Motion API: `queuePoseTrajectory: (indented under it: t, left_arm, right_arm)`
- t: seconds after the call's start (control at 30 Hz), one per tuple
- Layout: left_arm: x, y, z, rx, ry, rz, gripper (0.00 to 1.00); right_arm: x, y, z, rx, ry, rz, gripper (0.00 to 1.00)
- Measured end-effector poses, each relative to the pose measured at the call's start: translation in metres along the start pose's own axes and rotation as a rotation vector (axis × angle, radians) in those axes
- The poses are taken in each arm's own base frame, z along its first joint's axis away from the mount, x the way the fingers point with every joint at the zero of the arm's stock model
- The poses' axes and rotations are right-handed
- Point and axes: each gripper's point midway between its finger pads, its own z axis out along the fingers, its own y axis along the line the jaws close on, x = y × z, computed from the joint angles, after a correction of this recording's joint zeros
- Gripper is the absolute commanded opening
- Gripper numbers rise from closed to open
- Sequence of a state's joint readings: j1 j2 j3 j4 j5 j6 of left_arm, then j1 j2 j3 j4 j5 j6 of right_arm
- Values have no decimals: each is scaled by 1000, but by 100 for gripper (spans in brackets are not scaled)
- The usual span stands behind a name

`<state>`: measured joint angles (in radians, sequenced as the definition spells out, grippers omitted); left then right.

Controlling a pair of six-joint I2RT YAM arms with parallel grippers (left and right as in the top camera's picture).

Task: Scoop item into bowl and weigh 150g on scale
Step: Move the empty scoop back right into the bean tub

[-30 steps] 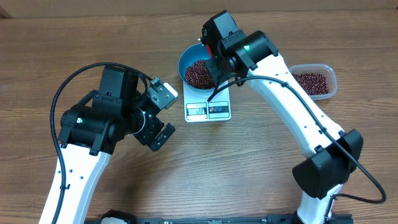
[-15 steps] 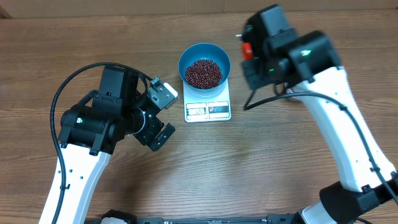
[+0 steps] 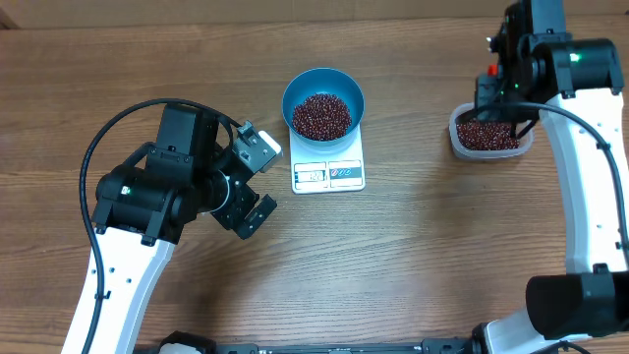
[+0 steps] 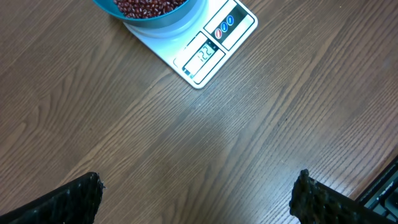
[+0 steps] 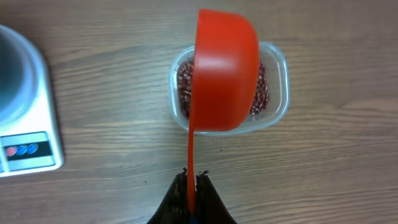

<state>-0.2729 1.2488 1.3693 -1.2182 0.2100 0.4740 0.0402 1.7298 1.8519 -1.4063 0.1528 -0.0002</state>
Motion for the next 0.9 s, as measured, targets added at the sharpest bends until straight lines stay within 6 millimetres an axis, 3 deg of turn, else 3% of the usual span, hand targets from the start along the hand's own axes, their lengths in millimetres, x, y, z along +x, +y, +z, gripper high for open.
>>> queuePoseTrajectory:
  t: [0.23, 0.43, 0.73, 0.9]
  left_arm:
    - [0, 0, 0, 0, 0, 0, 100]
    - [0, 0, 0, 1, 1, 0, 100]
    - [0, 0, 0, 1, 1, 0, 99]
    - [0, 0, 0, 1, 1, 0, 100]
  right_arm:
    - [27, -11, 61, 5, 90, 41, 4]
    - [37, -24, 94, 18, 90, 69, 4]
    - [55, -38, 107, 28, 168, 89, 4]
    - [50, -39, 95, 28, 182, 88, 4]
